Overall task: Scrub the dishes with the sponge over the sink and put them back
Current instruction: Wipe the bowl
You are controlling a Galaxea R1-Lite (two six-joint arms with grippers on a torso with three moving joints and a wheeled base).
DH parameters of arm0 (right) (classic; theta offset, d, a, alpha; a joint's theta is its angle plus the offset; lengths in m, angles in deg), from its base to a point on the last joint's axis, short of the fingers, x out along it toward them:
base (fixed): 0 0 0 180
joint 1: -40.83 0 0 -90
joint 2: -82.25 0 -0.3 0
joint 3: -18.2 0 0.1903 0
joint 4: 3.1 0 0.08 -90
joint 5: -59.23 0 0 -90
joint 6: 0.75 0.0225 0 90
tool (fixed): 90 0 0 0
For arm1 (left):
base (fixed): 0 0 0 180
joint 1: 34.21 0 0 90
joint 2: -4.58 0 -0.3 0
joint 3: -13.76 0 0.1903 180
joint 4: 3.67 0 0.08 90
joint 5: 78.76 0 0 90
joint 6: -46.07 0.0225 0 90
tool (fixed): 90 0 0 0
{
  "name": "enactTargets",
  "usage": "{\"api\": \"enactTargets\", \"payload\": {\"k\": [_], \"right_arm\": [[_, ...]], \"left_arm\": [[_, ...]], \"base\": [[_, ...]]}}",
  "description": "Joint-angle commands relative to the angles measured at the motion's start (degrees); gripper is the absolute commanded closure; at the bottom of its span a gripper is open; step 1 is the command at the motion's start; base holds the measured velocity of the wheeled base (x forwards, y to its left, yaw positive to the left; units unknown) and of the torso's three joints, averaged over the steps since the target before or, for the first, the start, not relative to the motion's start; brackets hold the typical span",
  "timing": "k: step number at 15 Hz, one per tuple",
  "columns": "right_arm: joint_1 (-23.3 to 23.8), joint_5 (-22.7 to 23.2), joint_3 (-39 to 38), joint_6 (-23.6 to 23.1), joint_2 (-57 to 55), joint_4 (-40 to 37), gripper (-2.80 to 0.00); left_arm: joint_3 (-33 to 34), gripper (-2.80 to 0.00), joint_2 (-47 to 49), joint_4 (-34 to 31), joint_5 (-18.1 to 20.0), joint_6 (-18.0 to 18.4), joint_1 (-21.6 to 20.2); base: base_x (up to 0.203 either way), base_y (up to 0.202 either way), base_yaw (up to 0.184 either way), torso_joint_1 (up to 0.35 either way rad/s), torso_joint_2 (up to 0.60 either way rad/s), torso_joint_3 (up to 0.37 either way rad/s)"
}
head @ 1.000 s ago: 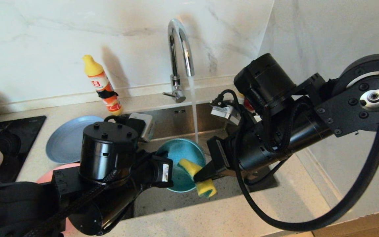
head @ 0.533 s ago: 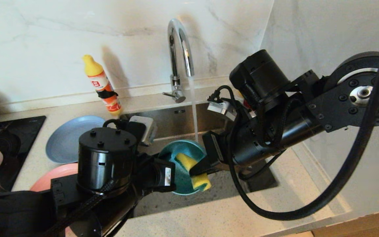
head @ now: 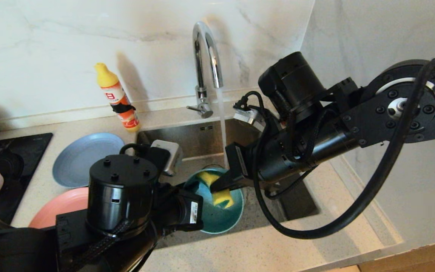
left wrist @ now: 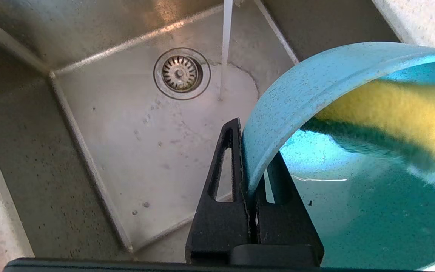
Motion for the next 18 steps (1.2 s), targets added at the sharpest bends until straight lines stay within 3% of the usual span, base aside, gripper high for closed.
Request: {"api": "enactTargets", "payload": {"k": [1,4,13,18], "right_arm": [[0.1,-0.4,0.3,0.1,0.3,-0.3,0.0],[0.3,-4.7,0.0,0.1,1.4,-0.8,0.0],[0.8,-4.8,0.0,0.2,4.7,-8.9,0.0],[0.5,-4.6,-0.8,0.4,3.4,-9.4,0.0]], "left_arm": [[0.6,0.0,-0.1,0.7,-0.2,-0.1,0.0],[2.2,0.0,0.1,4.4,-0.3,-0.2,0.0],[1.7,0.0,0.0,5.0,-0.4,-0.3,-0.1],[1.1,0.0,0.2,5.1,-1.6,-0.2,-0.2]], "base": [[0.0,0.0,0.0,0.0,0.0,0.0],[0.0,0.0,0.0,0.0,0.0,0.0],[0.0,0.0,0.0,0.0,0.0,0.0],[0.0,0.0,0.0,0.0,0.0,0.0]]}}
